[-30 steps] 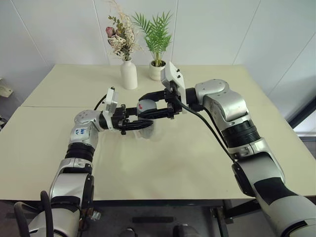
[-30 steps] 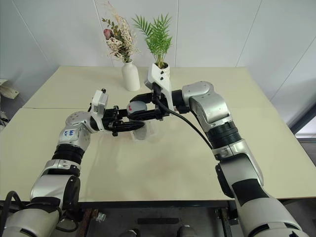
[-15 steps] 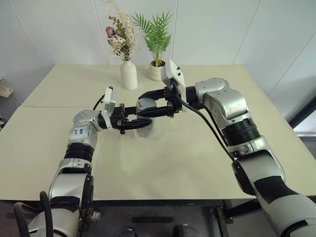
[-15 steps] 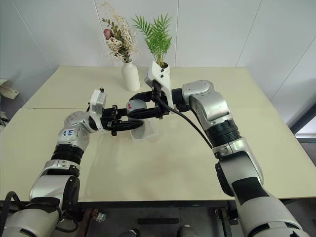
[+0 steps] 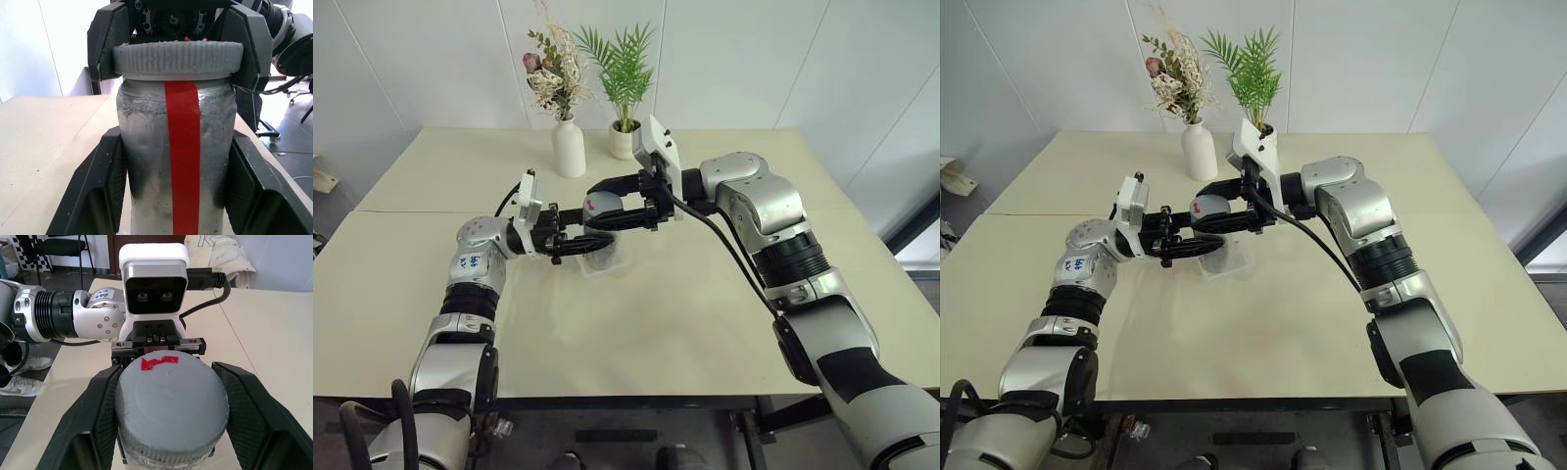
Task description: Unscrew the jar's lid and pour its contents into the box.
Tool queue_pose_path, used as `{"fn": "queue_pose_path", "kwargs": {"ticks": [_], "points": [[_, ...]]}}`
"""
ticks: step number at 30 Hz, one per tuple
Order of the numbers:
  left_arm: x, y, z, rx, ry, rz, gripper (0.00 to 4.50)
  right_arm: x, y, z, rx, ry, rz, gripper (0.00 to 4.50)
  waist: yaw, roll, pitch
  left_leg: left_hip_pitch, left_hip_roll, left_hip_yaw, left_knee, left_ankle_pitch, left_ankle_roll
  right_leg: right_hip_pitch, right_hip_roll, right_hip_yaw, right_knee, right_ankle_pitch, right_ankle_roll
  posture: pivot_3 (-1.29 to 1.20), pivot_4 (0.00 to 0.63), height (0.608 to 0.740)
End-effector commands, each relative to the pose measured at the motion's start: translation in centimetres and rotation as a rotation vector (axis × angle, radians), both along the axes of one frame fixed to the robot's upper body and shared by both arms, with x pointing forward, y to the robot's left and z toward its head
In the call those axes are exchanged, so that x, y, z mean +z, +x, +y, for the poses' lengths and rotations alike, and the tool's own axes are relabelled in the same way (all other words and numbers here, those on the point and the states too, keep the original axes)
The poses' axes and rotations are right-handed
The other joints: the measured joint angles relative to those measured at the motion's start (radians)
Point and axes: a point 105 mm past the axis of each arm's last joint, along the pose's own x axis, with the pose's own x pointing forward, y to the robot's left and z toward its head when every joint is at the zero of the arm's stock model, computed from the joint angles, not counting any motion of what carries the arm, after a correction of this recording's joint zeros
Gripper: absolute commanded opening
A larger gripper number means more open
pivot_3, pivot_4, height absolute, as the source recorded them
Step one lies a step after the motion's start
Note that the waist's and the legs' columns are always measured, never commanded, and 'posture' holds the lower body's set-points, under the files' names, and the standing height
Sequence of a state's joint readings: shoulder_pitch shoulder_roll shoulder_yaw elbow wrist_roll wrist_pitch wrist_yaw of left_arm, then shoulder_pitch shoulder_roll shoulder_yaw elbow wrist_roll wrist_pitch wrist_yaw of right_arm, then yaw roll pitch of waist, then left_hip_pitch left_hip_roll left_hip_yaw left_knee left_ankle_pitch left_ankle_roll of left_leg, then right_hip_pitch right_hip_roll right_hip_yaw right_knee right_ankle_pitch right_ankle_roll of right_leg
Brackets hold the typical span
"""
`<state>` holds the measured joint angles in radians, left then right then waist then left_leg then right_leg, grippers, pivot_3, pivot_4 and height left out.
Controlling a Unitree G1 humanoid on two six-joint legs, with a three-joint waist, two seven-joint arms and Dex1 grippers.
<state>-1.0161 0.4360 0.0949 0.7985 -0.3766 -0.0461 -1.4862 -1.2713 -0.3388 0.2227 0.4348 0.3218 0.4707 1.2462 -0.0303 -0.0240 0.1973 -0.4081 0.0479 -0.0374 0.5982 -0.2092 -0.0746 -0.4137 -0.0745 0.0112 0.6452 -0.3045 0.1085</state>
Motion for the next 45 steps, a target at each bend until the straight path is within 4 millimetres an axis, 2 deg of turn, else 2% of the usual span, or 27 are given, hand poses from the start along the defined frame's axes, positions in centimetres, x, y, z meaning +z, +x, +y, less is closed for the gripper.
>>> {"fn": "queue_pose_path", "kwargs": {"ticks": [1,18,32,45], "points": [[-3.0,-0.1,-0.1,-0.015,0.144,0.078,2.21,5.1,-0.8,-1.3,-0.008,0.126,-0.146,2.57,0.0,0.0,0.0,0.0,0.0,0.0,0.0,0.0,0.0,0.0,0.0,0.0,0.0,0.0,0.0,0.0,0.15,0.74],[-2.6,0.3,-1.7,-0.016,0.034,0.117,2.21,5.3,-1.4,-0.8,0.015,0.287,-0.127,2.57,0.001,0.0,0.0,0.0,0.0,0.0,0.0,0.0,0.0,0.0,0.0,0.0,0.0,0.0,0.0,0.0,0.15,0.74],[-3.5,0.0,-2.8,-0.052,0.011,0.151,2.21,6.0,-1.8,-0.7,0.029,0.326,-0.132,2.57,0.0,0.0,0.0,0.0,0.0,0.0,0.0,0.0,0.0,0.0,0.0,0.0,0.0,0.0,0.0,0.0,0.15,0.74],[-4.2,-0.2,-2.7,-0.056,0.014,0.158,2.21,7.2,-2.0,-1.2,0.034,0.321,-0.167,2.57,0.0,0.0,0.0,0.0,0.0,0.0,0.0,0.0,0.0,0.0,0.0,0.0,0.0,0.0,0.0,0.0,0.15,0.74]]}}
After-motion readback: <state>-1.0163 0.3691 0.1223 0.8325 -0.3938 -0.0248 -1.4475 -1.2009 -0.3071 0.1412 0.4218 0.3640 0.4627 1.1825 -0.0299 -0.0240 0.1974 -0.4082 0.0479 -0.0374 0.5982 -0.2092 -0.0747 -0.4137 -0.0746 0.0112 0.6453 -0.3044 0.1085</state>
